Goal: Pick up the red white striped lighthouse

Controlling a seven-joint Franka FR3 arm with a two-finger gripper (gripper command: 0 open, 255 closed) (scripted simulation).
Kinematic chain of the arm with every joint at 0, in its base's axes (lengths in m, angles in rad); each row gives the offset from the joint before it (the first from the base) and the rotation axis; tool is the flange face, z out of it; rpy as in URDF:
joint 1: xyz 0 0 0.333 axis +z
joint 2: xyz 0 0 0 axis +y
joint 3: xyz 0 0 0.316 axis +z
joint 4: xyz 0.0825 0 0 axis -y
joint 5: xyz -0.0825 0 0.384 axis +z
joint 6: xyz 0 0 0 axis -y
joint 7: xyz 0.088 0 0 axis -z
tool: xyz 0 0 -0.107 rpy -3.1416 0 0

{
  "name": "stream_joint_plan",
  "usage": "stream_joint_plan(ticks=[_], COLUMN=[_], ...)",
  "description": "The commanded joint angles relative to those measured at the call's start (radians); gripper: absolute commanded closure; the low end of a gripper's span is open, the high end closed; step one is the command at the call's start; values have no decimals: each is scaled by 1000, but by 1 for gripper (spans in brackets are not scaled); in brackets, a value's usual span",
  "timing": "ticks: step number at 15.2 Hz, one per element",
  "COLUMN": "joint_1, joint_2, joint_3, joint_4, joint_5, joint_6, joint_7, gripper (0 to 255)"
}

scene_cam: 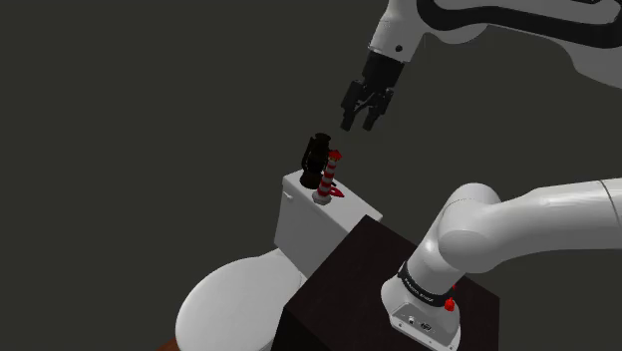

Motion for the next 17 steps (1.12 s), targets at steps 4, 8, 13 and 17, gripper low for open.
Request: stream_joint_plan(ticks=[4,8,13,17], joint_1=[-16,-33,-49,-63], joint_2=[96,235,423,581], joint_3=[-52,-118,-193,-247], joint_4=[25,75,163,253], joint_5=[-31,-64,-87,-88], joint_6=[29,63,95,110], joint_7=[-58,-133,-227,-302], gripper=[0,0,0,0])
